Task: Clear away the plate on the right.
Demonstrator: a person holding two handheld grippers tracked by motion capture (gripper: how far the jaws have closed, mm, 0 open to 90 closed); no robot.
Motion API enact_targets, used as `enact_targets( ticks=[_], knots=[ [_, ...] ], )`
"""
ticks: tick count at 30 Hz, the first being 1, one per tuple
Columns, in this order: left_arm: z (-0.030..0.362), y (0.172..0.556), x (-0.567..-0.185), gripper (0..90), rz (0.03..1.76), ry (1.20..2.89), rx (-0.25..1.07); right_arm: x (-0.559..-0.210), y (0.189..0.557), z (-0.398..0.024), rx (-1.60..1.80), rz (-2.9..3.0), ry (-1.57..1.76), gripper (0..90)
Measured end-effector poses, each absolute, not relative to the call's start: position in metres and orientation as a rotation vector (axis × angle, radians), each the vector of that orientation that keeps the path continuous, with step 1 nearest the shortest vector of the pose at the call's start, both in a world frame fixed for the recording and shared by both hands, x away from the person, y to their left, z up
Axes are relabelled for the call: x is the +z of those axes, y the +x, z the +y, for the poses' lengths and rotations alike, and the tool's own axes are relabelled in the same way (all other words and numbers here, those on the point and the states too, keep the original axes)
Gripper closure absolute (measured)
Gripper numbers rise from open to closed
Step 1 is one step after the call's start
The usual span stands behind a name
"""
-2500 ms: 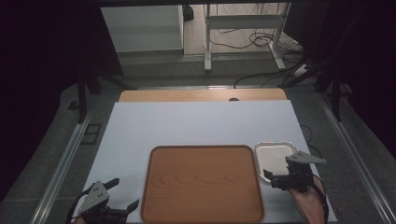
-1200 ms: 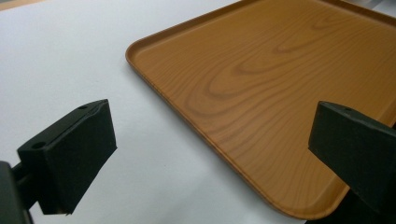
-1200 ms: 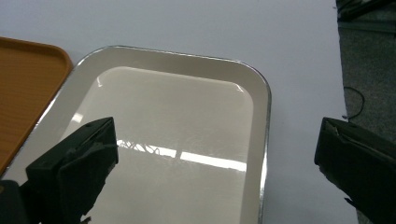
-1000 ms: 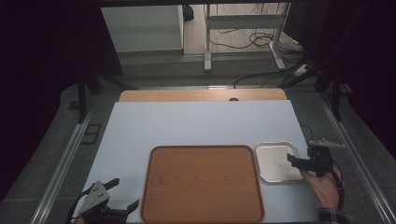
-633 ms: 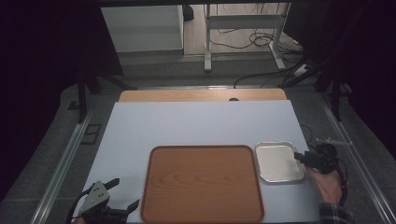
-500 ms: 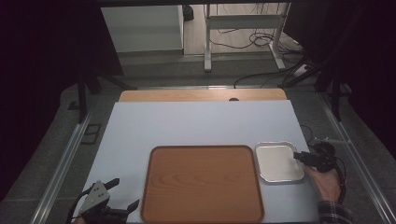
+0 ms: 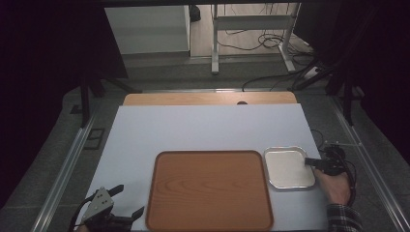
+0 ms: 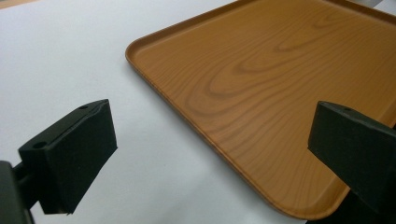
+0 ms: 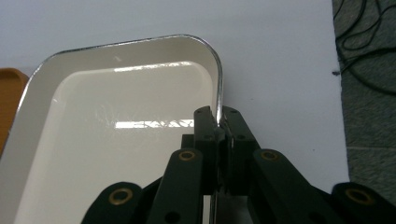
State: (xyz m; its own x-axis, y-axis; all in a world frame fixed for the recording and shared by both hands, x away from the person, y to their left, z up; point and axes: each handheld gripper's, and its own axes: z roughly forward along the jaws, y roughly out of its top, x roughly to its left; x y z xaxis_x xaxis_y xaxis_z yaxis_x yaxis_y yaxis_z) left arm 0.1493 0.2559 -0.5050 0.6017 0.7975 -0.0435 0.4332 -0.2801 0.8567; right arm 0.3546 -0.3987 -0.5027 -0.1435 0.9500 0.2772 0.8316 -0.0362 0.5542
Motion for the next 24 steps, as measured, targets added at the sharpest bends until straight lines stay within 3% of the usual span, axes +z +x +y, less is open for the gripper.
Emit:
enact_targets(
  ticks=[24],
  knots=[
    [0.256,0.149,-0.505,0.6,0.983,1.911,0.503,-0.479,0.340,-0.393,1.117,1.969,1.965,88.1]
  ],
)
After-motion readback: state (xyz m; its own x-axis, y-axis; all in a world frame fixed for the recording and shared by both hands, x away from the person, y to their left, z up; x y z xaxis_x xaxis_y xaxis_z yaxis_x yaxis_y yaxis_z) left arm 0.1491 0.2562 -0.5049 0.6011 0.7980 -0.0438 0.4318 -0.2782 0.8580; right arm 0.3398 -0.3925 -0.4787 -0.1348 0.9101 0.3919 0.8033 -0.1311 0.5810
